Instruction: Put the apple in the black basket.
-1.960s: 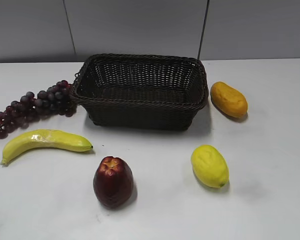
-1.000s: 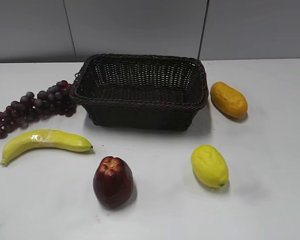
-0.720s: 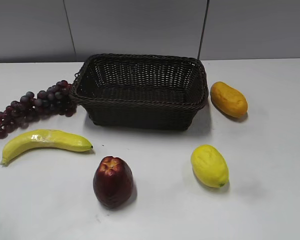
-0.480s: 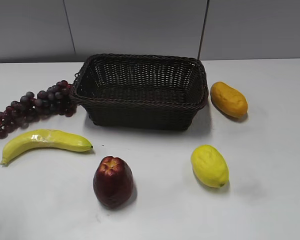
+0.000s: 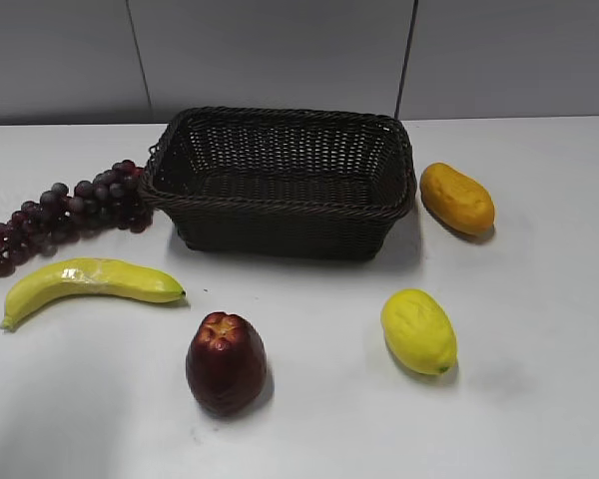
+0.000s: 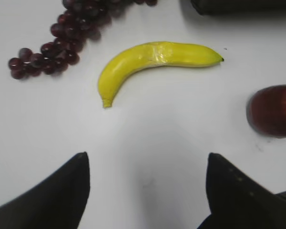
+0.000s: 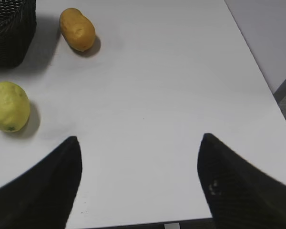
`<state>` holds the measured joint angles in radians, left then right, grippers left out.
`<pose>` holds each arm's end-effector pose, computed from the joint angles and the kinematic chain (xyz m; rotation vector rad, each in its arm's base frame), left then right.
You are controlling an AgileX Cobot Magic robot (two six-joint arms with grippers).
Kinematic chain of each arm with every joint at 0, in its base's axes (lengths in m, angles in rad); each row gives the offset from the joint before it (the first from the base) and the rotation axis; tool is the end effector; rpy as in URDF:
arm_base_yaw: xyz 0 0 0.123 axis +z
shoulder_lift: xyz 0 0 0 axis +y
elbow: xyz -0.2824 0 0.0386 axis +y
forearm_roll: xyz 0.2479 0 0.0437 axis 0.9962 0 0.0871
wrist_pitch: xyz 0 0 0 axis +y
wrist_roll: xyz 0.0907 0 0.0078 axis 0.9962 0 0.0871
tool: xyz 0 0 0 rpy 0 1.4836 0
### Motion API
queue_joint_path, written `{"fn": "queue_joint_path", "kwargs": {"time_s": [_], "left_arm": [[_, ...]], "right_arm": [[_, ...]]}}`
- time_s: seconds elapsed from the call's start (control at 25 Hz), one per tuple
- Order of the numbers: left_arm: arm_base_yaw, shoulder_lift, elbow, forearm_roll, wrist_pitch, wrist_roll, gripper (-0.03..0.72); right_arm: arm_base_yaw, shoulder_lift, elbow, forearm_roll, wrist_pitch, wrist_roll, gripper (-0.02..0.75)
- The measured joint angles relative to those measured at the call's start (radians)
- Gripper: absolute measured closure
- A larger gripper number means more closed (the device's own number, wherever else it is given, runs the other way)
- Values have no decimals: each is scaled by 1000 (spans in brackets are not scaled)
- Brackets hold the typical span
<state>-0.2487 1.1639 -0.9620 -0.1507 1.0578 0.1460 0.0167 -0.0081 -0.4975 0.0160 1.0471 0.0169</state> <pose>0.2012 -0.0634 0.3077 0.4737 2.7017 -0.2290 -0.0053 0.0012 0.2776 -0.0005 2.0252 0.0403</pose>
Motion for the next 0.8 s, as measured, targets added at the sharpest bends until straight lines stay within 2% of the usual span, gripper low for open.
{"fn": "queue_joint_path", "kwargs": {"time_s": [0.24, 0.44, 0.6, 0.8], "left_arm": [[-240, 188, -19, 34, -64, -80, 130], [-390, 353, -101, 93, -75, -140, 130], [-462, 452, -131, 121, -121, -183, 130], [-510, 518, -143, 123, -178, -203, 130]], "right_arm": [[0, 0, 0, 0, 0, 0, 164], [0, 0, 0, 0, 0, 0, 164], [0, 0, 0, 0, 0, 0, 164], [0, 0, 0, 0, 0, 0, 164]]}}
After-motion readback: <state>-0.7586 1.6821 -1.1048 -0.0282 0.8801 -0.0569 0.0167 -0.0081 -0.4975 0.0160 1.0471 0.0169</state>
